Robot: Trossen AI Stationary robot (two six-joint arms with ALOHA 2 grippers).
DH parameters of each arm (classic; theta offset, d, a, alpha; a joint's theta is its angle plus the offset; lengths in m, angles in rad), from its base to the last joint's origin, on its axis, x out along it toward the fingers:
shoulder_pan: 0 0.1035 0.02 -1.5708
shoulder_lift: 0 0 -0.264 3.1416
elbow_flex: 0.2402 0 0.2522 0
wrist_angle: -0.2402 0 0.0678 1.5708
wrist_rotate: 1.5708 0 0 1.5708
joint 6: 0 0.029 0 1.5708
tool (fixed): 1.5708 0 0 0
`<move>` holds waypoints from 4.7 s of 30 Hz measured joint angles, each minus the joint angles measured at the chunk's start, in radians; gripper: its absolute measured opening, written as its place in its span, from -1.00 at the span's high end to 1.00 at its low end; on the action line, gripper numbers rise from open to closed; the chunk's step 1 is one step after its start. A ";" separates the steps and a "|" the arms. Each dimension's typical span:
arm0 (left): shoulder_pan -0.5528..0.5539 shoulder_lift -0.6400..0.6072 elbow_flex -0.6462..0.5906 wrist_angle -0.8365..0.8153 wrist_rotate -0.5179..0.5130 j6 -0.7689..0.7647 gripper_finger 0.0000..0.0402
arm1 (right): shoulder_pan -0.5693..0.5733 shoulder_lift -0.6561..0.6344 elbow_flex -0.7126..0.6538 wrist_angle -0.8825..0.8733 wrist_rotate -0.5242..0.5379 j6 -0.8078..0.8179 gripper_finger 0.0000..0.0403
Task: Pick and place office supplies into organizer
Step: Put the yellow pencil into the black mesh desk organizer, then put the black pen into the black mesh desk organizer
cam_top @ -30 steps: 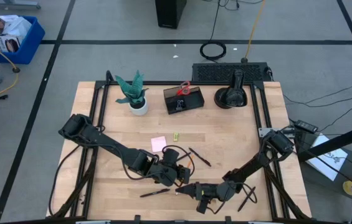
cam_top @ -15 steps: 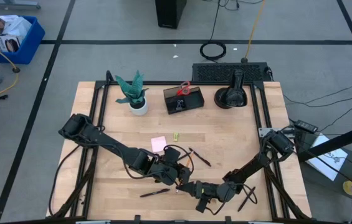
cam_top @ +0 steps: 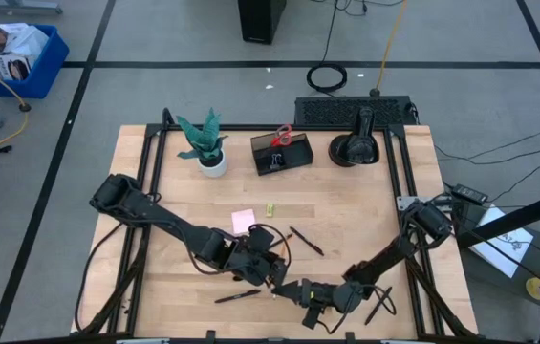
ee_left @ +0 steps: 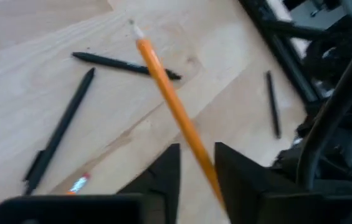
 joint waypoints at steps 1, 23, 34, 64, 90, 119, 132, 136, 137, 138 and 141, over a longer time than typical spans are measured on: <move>0.000 -0.003 0.000 -0.014 0.000 0.000 0.39 | 0.001 0.001 -0.001 -0.010 0.000 0.004 0.90; -0.206 -0.154 -0.003 -0.219 -0.658 0.295 -0.20 | -0.013 -0.062 -0.009 0.009 0.045 0.354 0.90; -0.248 -0.166 -0.310 0.291 -0.451 0.660 -0.20 | -0.192 -0.350 -0.166 -0.158 -0.221 0.856 0.90; -0.095 -0.632 -1.161 1.444 0.065 1.221 -0.20 | -0.923 -0.565 -0.203 -0.126 -0.926 1.282 0.90; -0.025 -0.639 -1.161 1.450 -0.043 1.226 -0.20 | -1.175 -0.149 0.191 -0.159 -0.900 1.348 0.90; -0.025 -0.639 -1.161 1.448 -0.035 1.208 -0.20 | -1.216 -0.072 0.210 -0.100 -0.995 1.468 0.57; -0.025 -0.639 -1.161 1.441 -0.035 1.130 -0.20 | -1.049 -0.225 0.097 -0.277 -1.520 1.446 0.57; -0.025 -0.639 -1.161 1.442 -0.035 1.107 -0.20 | -0.973 -0.335 -0.035 -0.390 -1.544 1.417 0.57; -0.025 -0.639 -1.161 1.442 -0.035 1.101 -0.20 | -0.951 -0.358 -0.079 -0.408 -1.524 1.387 0.57; -0.025 -0.639 -1.161 1.442 -0.035 1.096 -0.20 | -0.928 -0.378 -0.120 -0.417 -1.489 1.347 0.57; -0.025 -0.638 -1.161 1.442 -0.035 1.092 -0.20 | -0.849 -0.417 -0.246 -0.404 -1.356 1.236 0.57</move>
